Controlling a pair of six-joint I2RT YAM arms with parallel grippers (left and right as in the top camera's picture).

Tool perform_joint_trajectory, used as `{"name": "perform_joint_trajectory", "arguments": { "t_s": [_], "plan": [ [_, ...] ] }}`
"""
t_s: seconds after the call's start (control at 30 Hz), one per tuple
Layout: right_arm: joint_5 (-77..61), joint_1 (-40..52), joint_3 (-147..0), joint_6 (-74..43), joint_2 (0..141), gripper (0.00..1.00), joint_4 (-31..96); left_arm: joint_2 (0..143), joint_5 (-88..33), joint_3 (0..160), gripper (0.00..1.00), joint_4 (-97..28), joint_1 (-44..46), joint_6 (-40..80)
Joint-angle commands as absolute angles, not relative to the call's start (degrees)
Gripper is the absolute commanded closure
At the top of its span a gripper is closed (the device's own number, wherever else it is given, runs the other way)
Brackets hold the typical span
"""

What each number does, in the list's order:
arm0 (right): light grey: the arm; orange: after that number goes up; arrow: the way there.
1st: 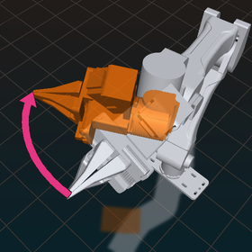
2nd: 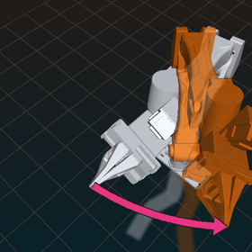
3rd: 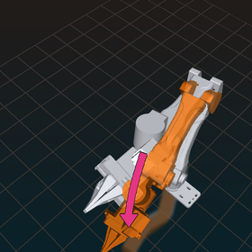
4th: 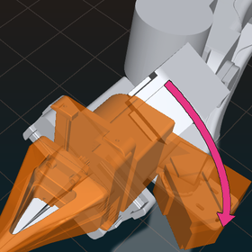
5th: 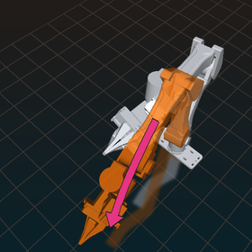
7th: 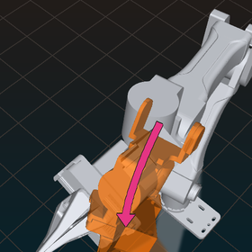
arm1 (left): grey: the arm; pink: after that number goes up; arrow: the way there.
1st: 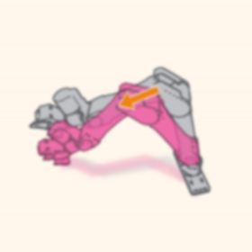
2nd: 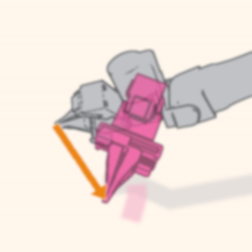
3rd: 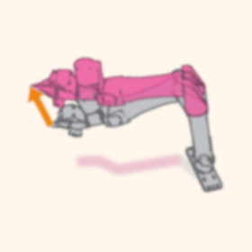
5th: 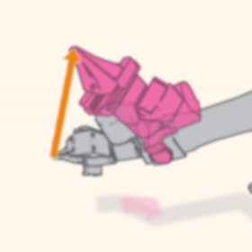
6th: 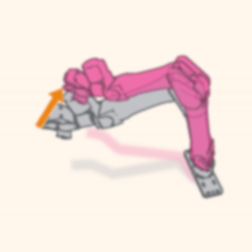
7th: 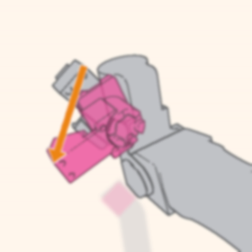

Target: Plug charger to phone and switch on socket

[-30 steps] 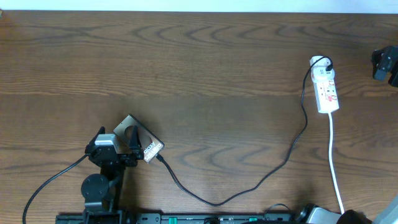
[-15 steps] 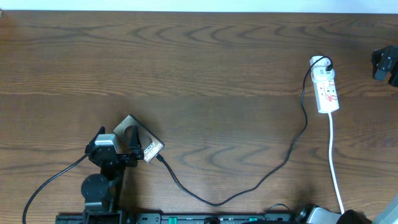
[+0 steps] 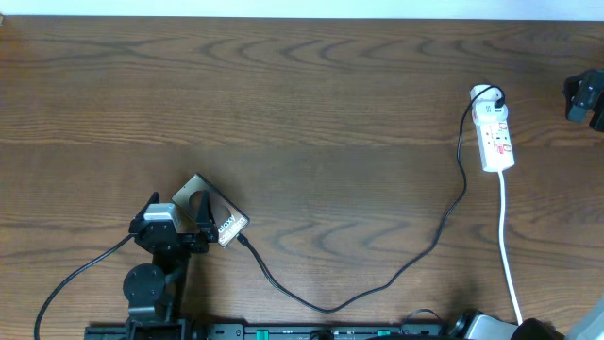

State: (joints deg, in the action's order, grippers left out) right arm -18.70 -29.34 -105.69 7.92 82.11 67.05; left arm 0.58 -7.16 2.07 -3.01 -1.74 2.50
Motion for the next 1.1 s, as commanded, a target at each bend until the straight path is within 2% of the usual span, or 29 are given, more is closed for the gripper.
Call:
{"name": "perform_joint_trajectory", "arguments": {
  "t_s": [0.0, 1.07],
  "plan": [
    [-19.4, -28.8, -105.8, 7.3, 82.0, 0.01, 67.1, 0.2, -6.8, 0.3, 0.11, -3.7, -2.0, 1.5],
    [-16.6, -28.8, -105.8, 7.3, 82.0, 0.01, 67.1, 0.2, -6.8, 0.3, 0.11, -3.7, -2.0, 1.5]
  ]
}}
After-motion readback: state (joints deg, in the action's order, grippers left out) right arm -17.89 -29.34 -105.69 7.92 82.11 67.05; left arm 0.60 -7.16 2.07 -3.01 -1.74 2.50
